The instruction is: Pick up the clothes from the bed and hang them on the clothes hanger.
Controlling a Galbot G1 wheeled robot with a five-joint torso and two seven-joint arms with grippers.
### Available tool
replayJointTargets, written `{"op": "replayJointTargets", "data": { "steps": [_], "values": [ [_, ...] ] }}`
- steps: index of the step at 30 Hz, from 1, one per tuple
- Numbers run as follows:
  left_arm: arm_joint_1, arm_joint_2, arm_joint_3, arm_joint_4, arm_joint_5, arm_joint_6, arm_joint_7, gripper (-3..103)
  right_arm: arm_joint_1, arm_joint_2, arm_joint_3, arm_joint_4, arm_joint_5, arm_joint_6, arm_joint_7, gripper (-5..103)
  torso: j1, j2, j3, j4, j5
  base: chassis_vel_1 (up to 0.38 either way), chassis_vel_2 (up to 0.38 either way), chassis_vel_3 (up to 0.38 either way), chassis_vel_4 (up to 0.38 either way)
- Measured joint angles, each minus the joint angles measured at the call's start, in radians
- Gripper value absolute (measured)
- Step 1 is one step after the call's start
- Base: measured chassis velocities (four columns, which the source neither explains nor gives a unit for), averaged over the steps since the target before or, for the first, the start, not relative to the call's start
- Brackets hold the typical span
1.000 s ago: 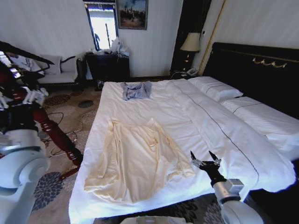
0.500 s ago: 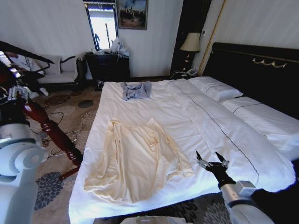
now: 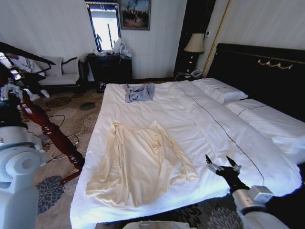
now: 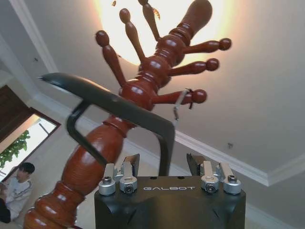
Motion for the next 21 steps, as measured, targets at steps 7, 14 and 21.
{"op": "replayJointTargets", "data": {
  "steps": [7, 14, 21],
  "values": [
    [-0.034, -0.023, -0.036, 0.018, -0.02, 0.003, 0.023, 51, -0.028, 0.001, 0.026, 0.033, 0.016, -0.007, 0.003, 100, 0.0, 0.0, 0.0, 0.0001, 0.0, 0.0, 0.0, 0.0, 0.0],
    [-0.032, -0.037, -0.035, -0.03, -0.036, 0.009, 0.05, 41, -0.05, 0.013, 0.029, 0.061, 0.032, -0.032, 0.0, 100, 0.0, 0.0, 0.0, 0.0, 0.0001, 0.0, 0.0, 0.0, 0.0],
    [-0.048, -0.051, -0.077, -0.016, -0.067, 0.018, 0.059, 47, -0.093, 0.016, 0.071, 0.072, 0.044, -0.044, -0.002, 100, 0.0, 0.0, 0.0, -0.0001, 0.0, 0.0, 0.0, 0.0, 0.0]
  ]
}}
